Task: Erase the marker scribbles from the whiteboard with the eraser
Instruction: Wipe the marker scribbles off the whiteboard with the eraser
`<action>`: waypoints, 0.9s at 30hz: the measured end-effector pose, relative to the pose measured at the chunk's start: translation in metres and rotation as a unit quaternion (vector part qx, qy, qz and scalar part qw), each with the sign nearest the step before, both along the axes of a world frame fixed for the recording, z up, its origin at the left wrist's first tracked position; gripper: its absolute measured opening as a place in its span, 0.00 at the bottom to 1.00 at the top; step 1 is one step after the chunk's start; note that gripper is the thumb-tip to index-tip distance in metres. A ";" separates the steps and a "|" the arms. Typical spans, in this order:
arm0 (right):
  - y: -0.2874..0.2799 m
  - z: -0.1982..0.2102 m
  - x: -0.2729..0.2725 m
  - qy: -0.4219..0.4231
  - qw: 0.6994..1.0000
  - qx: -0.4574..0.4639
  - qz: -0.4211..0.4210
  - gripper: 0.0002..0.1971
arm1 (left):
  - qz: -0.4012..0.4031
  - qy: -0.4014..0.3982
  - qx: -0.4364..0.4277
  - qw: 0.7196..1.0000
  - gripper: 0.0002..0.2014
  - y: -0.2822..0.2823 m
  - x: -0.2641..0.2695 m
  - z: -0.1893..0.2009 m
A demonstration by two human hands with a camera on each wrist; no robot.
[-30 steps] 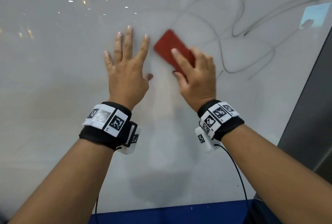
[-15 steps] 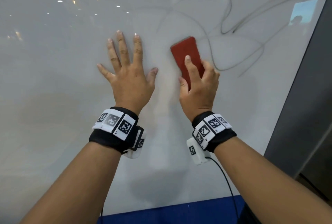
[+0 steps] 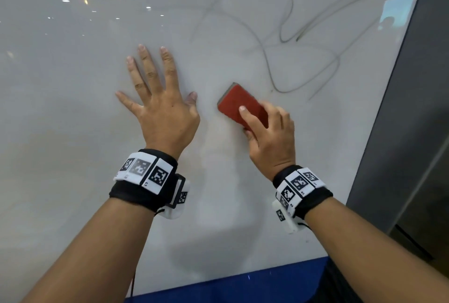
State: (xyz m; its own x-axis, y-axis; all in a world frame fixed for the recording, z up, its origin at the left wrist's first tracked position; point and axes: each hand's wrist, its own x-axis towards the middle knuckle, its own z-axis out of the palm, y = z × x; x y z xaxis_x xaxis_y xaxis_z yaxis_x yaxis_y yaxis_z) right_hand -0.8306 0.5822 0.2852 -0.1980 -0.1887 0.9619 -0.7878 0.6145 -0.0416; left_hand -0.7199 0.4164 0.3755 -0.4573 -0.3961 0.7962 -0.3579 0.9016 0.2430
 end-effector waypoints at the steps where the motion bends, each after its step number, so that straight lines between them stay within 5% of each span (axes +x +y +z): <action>1: 0.009 0.000 -0.007 -0.015 0.999 -0.034 -0.014 0.30 | 0.000 0.002 0.001 1.000 0.42 0.000 0.000 0.000; 4: 0.014 0.000 -0.008 -0.066 0.989 -0.128 -0.034 0.31 | 0.009 0.010 0.008 1.000 0.43 0.005 -0.005 0.000; 10: 0.027 -0.012 -0.011 -0.006 1.000 0.008 -0.012 0.30 | 0.031 0.015 0.027 0.999 0.50 0.022 -0.016 -0.001; 15: 0.027 -0.010 -0.011 -0.094 0.985 -0.137 -0.035 0.31 | 0.030 0.010 0.026 0.999 0.50 0.027 -0.020 -0.006; 20: 0.036 -0.023 -0.017 -0.023 1.000 0.017 -0.003 0.34 | 0.034 -0.001 0.025 0.999 0.51 0.034 -0.026 -0.012; 24: 0.054 -0.014 -0.031 -0.105 0.982 -0.152 -0.039 0.31 | 0.037 0.001 0.029 0.999 0.51 0.036 -0.027 -0.014; 27: 0.046 -0.024 -0.025 -0.039 0.998 -0.052 -0.013 0.32 | 0.038 0.008 0.037 0.999 0.49 0.043 -0.032 -0.018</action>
State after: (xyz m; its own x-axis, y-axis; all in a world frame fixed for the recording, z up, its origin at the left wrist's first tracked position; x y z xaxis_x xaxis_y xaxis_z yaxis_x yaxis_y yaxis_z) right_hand -0.8557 0.6282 0.2616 -0.2759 -0.0822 0.9577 -0.7641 0.6231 -0.1667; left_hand -0.7522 0.4595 0.3575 -0.4114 -0.4874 0.7702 -0.4209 0.8511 0.3138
